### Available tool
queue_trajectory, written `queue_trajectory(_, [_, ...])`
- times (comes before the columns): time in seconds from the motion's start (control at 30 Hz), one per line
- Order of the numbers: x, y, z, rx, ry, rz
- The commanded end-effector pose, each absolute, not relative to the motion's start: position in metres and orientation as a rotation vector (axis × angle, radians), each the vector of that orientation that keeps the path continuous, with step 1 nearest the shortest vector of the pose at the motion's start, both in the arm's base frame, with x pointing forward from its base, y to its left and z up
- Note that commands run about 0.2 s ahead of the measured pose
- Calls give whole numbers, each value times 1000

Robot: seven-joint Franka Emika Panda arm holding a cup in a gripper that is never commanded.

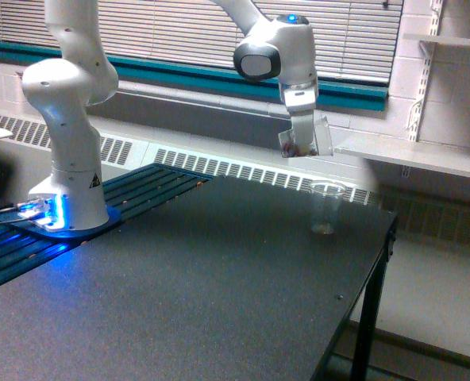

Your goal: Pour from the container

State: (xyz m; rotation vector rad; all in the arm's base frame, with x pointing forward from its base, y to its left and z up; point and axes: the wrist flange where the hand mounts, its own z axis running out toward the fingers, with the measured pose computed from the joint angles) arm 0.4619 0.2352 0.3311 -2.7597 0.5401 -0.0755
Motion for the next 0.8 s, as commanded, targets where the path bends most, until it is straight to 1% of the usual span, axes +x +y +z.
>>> queue_trajectory(0.03, [456,251,328,-2763,487,-41])
queue_trajectory(0.8, [450,249,309,-2820,478,106])
